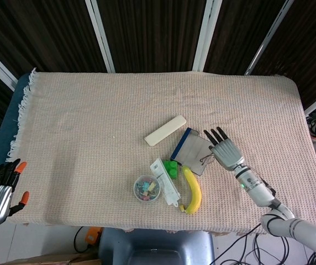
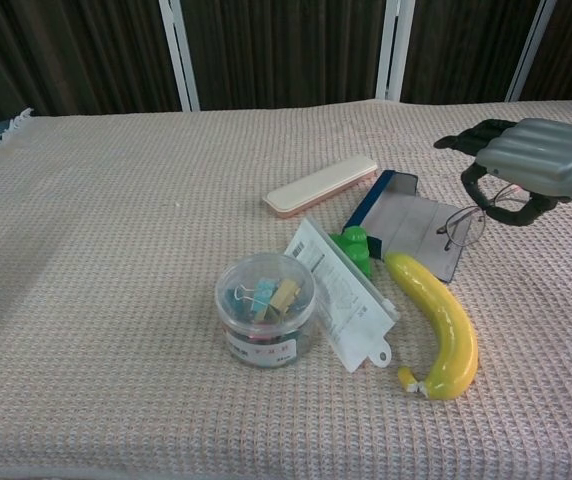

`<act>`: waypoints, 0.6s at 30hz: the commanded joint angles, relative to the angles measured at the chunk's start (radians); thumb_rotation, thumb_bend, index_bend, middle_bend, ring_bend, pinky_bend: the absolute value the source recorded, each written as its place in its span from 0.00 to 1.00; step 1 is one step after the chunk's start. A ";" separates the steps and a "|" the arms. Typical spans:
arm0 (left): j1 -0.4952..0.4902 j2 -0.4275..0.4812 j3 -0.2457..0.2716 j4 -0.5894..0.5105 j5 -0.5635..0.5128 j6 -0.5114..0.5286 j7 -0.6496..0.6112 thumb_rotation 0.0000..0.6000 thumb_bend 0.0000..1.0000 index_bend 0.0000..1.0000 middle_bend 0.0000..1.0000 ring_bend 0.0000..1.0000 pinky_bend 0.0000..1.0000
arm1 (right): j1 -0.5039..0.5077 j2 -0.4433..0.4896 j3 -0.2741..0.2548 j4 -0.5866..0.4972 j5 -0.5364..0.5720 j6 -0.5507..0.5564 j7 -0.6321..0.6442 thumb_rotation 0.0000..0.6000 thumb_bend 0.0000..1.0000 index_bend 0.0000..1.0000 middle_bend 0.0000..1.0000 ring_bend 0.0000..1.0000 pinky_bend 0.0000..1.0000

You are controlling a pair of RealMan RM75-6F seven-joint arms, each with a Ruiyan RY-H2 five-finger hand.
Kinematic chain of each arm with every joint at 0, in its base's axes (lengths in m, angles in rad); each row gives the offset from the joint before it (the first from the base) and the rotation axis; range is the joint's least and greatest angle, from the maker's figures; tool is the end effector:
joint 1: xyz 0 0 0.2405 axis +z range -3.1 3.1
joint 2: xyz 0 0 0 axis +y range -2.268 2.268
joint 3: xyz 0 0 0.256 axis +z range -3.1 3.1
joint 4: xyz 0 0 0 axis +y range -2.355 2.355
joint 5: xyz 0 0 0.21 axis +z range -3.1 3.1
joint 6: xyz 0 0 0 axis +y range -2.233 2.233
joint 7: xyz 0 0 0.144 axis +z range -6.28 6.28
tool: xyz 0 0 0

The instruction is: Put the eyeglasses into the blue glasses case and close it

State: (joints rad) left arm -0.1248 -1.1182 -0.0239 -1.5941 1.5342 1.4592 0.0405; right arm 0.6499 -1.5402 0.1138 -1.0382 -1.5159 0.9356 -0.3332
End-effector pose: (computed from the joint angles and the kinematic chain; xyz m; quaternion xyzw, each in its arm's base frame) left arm -0.3065 0.1880 0.1522 -0.6322 -0.3643 -0.3738 0.5726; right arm -0.2464 -0.3675 0.0167 0.8172 -0.1551 0.2401 0.5005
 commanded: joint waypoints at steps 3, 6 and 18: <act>-0.003 0.000 0.000 0.001 -0.005 -0.007 -0.001 1.00 0.40 0.00 0.00 0.00 0.01 | 0.044 -0.052 0.011 0.054 0.013 -0.030 -0.037 1.00 0.56 0.71 0.09 0.00 0.00; -0.006 0.001 -0.002 0.003 -0.009 -0.014 -0.003 1.00 0.40 0.00 0.00 0.00 0.01 | 0.063 -0.080 0.013 0.080 0.023 -0.045 -0.042 1.00 0.56 0.71 0.09 0.00 0.00; -0.010 0.004 -0.005 0.004 -0.017 -0.021 -0.012 1.00 0.40 0.00 0.00 0.00 0.01 | 0.112 -0.166 0.021 0.158 0.049 -0.080 -0.046 1.00 0.56 0.71 0.09 0.00 0.00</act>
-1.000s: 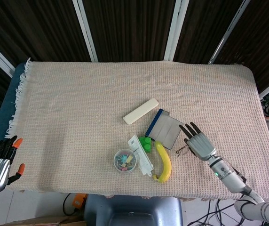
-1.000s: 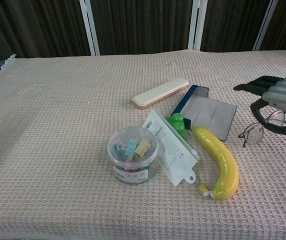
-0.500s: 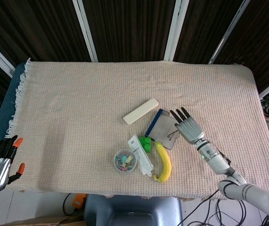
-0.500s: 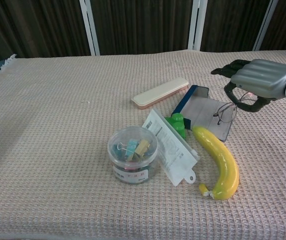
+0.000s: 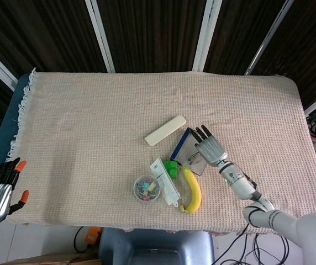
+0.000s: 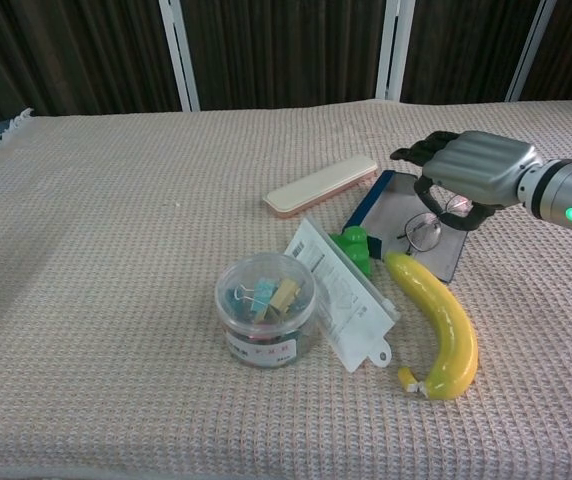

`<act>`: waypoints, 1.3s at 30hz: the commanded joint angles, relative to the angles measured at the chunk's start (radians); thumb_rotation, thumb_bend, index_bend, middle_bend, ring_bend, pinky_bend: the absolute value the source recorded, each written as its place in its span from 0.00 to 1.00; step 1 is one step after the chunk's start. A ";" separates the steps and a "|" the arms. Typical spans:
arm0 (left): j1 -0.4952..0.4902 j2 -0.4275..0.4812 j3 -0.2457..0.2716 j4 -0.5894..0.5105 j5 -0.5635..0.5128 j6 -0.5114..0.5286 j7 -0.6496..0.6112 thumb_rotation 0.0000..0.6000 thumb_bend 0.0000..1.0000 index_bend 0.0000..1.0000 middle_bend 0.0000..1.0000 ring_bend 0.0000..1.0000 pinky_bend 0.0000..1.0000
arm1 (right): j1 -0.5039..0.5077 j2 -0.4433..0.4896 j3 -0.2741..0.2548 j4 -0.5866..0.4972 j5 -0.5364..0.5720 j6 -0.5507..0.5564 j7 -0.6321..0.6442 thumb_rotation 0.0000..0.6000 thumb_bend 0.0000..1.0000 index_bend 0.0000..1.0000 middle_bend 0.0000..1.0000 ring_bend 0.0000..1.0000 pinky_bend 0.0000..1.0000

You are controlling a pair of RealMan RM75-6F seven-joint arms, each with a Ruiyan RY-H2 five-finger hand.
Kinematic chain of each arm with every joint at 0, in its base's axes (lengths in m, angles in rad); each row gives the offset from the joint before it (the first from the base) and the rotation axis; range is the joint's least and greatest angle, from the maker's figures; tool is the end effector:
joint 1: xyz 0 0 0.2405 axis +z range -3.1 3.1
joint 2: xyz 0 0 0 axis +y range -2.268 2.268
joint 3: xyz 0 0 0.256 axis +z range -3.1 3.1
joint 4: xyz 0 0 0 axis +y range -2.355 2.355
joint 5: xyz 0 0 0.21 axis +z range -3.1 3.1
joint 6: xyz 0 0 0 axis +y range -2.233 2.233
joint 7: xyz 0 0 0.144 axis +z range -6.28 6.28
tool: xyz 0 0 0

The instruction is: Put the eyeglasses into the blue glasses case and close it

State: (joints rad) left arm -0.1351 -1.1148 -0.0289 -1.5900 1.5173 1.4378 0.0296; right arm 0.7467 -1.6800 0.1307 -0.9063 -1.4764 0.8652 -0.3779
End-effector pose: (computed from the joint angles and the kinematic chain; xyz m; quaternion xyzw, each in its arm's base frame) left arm -0.3087 0.1924 0.1527 -0.6313 -0.3708 -0.3701 0.5719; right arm -0.2178 -0.3903 -0.0236 0.8287 -0.1369 0.2306 0.4912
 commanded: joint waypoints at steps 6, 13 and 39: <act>-0.004 0.002 0.001 0.002 0.001 -0.006 -0.006 1.00 0.40 0.00 0.00 0.00 0.01 | 0.055 -0.089 0.011 0.088 0.021 -0.029 0.001 1.00 0.56 0.72 0.09 0.00 0.00; -0.006 0.002 0.001 0.003 -0.002 -0.011 -0.009 1.00 0.40 0.00 0.00 0.00 0.01 | 0.080 -0.144 0.008 0.156 0.021 -0.022 0.029 1.00 0.56 0.73 0.10 0.00 0.00; 0.002 0.000 0.007 -0.001 -0.016 -0.011 0.019 1.00 0.40 0.00 0.00 0.00 0.02 | 0.130 -0.232 -0.118 0.414 -0.137 0.092 0.210 1.00 0.56 0.73 0.11 0.00 0.01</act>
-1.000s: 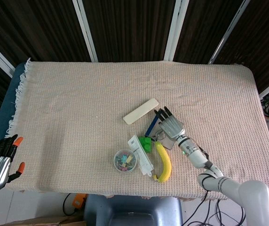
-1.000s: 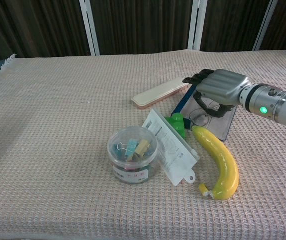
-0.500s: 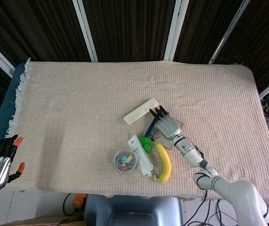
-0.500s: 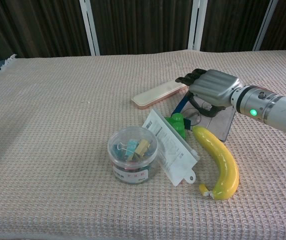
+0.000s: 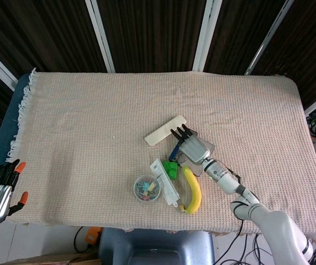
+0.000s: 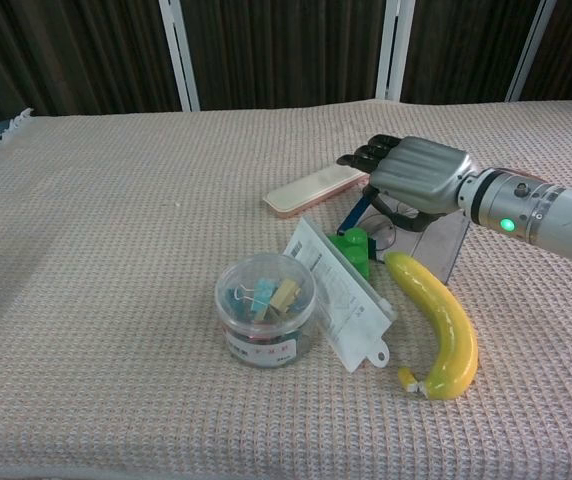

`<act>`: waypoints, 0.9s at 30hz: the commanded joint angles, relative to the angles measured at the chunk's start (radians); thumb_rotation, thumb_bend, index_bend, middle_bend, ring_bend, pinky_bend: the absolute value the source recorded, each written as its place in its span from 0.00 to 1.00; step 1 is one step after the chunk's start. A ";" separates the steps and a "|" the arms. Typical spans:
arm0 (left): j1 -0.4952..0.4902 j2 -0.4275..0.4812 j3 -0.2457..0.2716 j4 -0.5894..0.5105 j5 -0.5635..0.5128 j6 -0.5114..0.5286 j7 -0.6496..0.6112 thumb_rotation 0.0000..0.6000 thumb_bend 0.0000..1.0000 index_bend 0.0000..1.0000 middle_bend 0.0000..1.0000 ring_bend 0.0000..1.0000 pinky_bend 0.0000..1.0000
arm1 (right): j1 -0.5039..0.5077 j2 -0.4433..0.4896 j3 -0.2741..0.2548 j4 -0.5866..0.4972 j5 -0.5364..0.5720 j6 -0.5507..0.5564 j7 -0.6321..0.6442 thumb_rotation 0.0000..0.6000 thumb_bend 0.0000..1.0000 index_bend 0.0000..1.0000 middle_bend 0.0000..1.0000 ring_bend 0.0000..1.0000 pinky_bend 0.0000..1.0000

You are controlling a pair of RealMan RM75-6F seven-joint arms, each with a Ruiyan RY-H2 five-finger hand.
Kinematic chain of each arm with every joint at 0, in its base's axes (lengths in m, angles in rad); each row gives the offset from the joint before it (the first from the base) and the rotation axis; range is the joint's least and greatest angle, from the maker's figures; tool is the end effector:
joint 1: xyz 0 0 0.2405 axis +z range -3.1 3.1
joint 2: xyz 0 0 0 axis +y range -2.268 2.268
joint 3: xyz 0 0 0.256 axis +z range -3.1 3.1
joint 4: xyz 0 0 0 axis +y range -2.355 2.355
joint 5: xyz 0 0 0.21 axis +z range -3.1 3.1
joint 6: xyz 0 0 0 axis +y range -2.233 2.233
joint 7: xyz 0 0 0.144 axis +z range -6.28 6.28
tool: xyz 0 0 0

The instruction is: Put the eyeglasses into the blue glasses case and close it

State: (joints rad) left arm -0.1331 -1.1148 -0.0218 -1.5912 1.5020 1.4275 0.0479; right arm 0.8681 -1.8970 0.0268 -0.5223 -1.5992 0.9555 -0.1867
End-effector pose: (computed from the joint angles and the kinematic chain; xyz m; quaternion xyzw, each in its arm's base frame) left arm -0.3121 0.1903 0.1512 -0.6329 -0.3744 -0.3566 0.5763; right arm -0.1883 -0.4103 -0.0606 0.8434 -0.0501 0.2585 0.4684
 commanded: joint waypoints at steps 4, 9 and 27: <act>-0.001 -0.001 0.000 -0.001 -0.004 -0.004 0.006 1.00 0.40 0.00 0.00 0.00 0.02 | 0.013 -0.041 -0.023 0.077 -0.028 0.028 0.041 1.00 0.56 0.73 0.11 0.00 0.01; -0.002 0.000 -0.002 -0.002 -0.008 -0.007 0.006 1.00 0.40 0.00 0.00 0.00 0.02 | 0.009 -0.059 -0.034 0.122 -0.038 0.051 0.059 1.00 0.56 0.69 0.11 0.00 0.01; -0.003 0.002 0.000 -0.007 -0.009 -0.010 0.011 1.00 0.40 0.00 0.00 0.00 0.03 | -0.004 -0.098 -0.004 0.188 -0.012 0.150 0.046 1.00 0.22 0.54 0.11 0.00 0.06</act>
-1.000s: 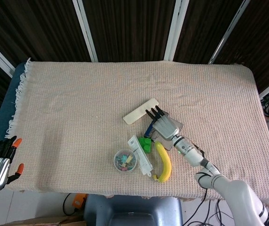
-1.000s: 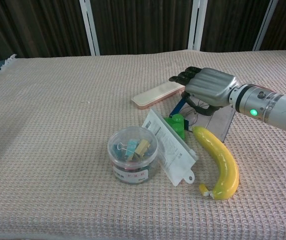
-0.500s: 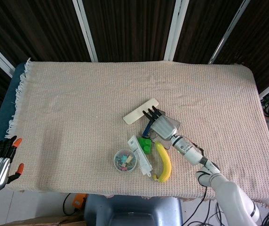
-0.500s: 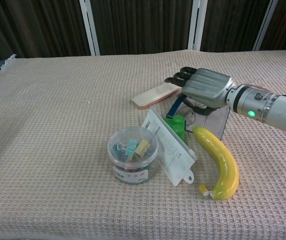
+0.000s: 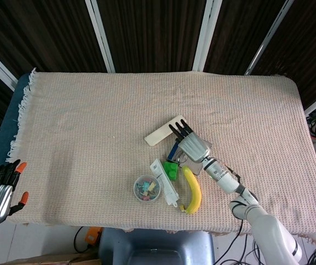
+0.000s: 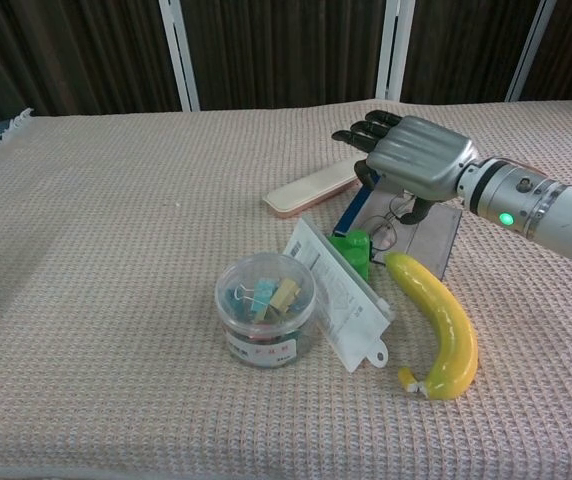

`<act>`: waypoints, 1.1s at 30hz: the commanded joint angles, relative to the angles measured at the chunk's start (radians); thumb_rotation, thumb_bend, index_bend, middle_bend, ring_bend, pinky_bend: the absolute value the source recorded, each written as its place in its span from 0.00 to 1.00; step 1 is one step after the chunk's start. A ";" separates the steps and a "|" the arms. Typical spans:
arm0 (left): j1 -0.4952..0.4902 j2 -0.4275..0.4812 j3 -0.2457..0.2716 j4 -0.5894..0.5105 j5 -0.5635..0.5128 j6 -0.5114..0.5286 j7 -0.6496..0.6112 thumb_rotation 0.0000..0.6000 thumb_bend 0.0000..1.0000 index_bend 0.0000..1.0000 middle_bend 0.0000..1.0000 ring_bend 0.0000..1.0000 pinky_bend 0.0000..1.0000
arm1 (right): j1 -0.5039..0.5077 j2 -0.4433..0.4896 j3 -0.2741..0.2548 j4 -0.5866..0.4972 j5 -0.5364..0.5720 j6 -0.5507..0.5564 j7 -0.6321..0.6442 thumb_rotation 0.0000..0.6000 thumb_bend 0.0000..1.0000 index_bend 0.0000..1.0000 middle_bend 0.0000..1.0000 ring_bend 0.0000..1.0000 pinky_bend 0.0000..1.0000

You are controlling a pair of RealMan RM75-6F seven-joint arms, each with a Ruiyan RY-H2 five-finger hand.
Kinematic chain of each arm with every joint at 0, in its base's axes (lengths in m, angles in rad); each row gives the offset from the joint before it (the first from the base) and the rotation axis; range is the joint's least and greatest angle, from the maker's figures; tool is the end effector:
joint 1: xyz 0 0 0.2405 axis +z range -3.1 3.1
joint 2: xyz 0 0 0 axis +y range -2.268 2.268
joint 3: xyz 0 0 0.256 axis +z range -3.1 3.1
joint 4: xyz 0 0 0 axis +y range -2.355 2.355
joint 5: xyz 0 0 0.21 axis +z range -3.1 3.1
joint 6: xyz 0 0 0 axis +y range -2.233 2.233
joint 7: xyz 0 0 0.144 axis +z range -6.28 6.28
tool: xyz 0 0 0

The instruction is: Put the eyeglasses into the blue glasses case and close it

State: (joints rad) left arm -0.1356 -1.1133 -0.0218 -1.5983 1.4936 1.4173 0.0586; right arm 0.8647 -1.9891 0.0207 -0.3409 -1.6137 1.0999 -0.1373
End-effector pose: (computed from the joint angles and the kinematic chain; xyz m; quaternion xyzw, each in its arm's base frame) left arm -0.3120 0.1908 0.1501 -0.6341 -0.3767 -0.3515 0.5766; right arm -0.1806 -0.4124 -0.0546 0.8133 -0.0120 0.3018 0.4973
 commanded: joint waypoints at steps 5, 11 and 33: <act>0.000 0.001 0.001 -0.002 0.001 -0.001 0.001 1.00 0.40 0.00 0.00 0.00 0.04 | 0.004 -0.017 0.003 0.014 0.005 0.001 0.004 1.00 0.22 0.52 0.11 0.00 0.06; 0.000 0.001 0.000 -0.001 -0.001 -0.002 0.001 1.00 0.40 0.00 0.00 0.00 0.04 | 0.020 -0.047 0.014 0.042 0.016 -0.005 0.002 1.00 0.22 0.58 0.12 0.00 0.07; 0.003 0.005 -0.005 0.003 -0.015 -0.001 -0.010 1.00 0.40 0.00 0.00 0.00 0.04 | 0.065 -0.159 0.062 0.143 0.075 -0.033 -0.018 1.00 0.22 0.72 0.16 0.00 0.12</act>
State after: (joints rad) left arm -0.1322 -1.1080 -0.0265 -1.5957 1.4784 1.4163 0.0481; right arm 0.9282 -2.1460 0.0811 -0.1998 -1.5409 1.0654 -0.1545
